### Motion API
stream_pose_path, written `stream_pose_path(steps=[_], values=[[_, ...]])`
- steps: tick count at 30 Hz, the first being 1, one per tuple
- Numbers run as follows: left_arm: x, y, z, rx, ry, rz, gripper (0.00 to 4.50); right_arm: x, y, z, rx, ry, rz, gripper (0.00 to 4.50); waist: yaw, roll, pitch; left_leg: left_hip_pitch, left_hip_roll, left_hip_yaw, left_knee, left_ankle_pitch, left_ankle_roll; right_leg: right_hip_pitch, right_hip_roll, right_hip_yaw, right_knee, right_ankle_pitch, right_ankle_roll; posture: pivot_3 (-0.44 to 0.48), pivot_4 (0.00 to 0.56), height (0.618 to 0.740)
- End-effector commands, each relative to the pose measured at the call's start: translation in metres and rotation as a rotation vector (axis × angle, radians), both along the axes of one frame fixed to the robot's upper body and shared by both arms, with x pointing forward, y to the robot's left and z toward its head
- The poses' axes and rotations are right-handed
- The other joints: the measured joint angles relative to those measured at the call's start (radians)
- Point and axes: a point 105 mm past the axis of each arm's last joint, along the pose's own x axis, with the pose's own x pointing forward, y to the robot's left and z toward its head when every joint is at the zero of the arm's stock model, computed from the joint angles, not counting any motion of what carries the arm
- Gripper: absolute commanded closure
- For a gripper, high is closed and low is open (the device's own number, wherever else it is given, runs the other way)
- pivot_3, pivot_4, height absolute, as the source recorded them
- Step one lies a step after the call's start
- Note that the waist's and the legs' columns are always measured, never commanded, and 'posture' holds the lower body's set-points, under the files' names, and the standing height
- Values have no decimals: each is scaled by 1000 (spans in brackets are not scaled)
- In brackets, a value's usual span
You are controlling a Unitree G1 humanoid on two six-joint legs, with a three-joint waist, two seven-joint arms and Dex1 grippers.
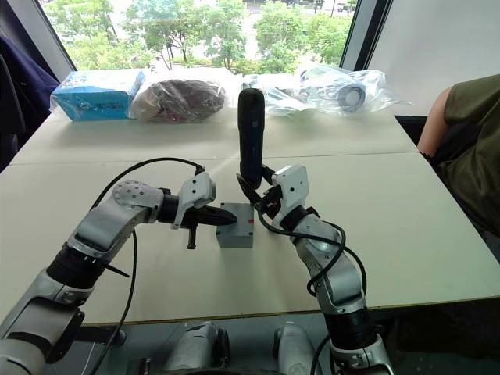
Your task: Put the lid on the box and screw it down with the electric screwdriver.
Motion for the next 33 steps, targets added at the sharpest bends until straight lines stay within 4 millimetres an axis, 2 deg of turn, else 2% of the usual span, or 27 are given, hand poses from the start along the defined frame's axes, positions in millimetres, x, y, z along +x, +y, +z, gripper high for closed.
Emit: stream_pose_path(steps=[1,24,31,33], values=[[1,1,-8,34,4,8,4500,1,-3,-60,-52,250,-15,2665,0,0,0,0,0,0,0,0,0,0,0,0,0,0,0,0,150,740],[0,-3,-9,21,5,16,4500,1,-9,-51,-48,211,-14,2665,0,1,0,0,0,-1,-6,-1,-1,-2,-7,-1,-11,0,-1,0,150,740],[0,-1,-13,25,21,24,4500,4,-11,-16,-42,107,11,2665,0,1,0,0,-2,-1,-12,0,-3,-3,-10,-1,-13,1,-2,0,150,740],[-2,-1,-14,22,31,24,4500,0,-9,26,4,-6,64,2665,0,2,0,0,-2,-1,-14,0,-4,-4,-11,-1,-14,1,-2,0,150,740]])
